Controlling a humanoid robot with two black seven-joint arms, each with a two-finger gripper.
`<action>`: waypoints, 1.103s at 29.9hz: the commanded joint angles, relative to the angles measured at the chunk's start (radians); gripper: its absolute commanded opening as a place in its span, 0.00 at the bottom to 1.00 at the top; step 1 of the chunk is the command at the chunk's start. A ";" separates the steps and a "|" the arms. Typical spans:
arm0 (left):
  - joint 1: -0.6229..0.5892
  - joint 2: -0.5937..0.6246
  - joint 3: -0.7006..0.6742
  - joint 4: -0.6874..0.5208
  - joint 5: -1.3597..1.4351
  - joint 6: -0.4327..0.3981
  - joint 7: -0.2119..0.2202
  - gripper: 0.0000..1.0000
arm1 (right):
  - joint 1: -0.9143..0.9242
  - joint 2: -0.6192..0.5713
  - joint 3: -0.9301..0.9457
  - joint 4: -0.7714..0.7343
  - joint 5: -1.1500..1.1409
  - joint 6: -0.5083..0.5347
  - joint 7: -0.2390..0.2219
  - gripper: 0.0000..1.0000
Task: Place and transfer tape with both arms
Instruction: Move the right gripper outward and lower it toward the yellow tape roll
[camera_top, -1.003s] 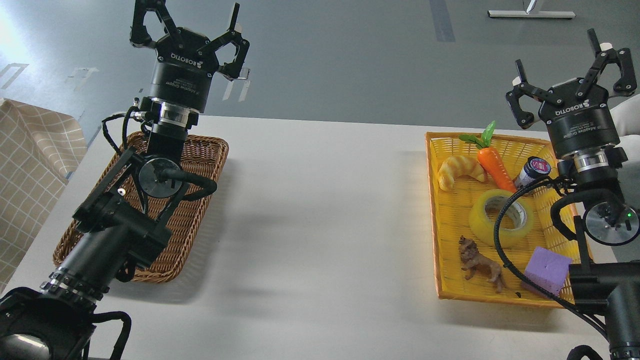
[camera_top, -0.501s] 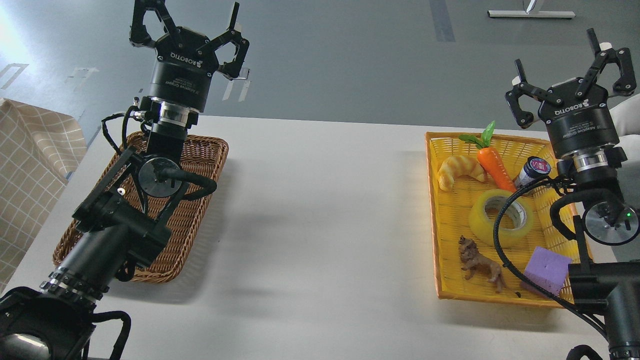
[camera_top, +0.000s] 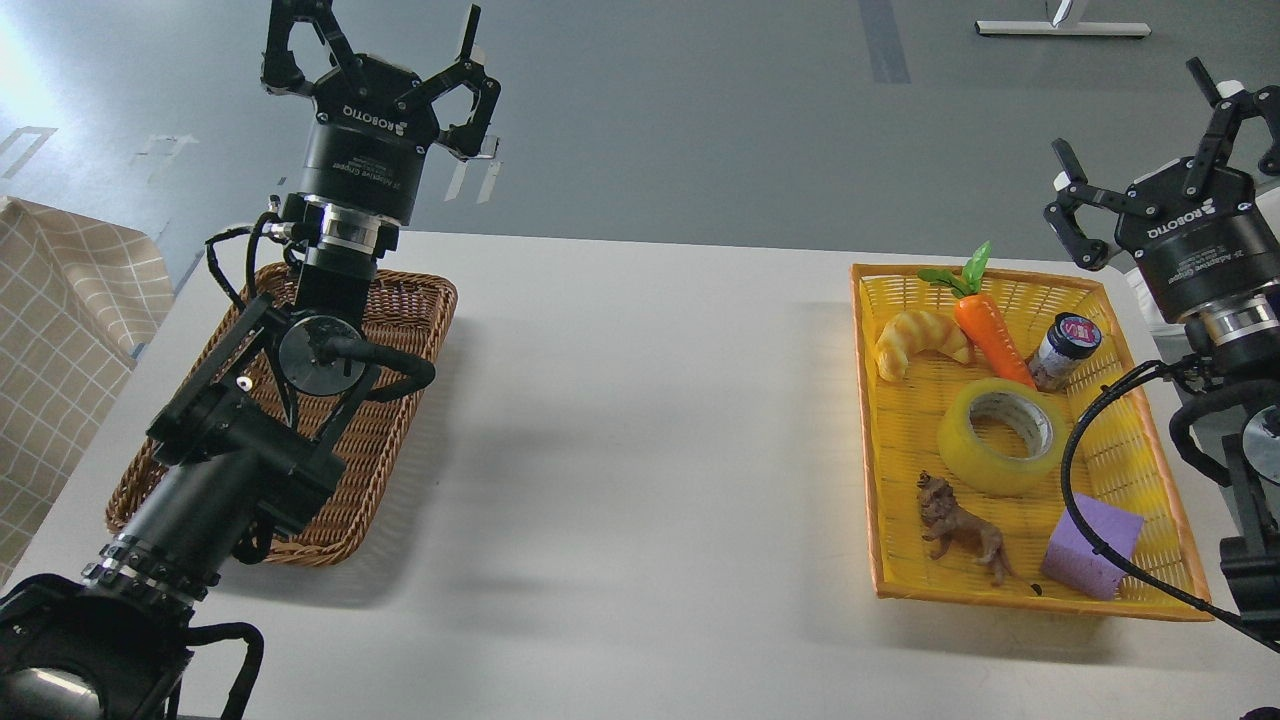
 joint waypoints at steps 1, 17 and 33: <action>0.000 0.000 0.003 0.000 0.000 0.000 0.004 0.98 | 0.003 -0.101 -0.071 0.000 -0.044 0.000 -0.003 1.00; 0.002 0.000 0.007 0.000 0.000 0.000 0.010 0.98 | 0.144 -0.384 -0.426 0.004 -0.390 0.000 -0.019 1.00; 0.003 0.003 0.007 0.000 0.000 0.000 0.008 0.98 | 0.331 -0.583 -0.754 0.073 -0.541 0.000 -0.103 1.00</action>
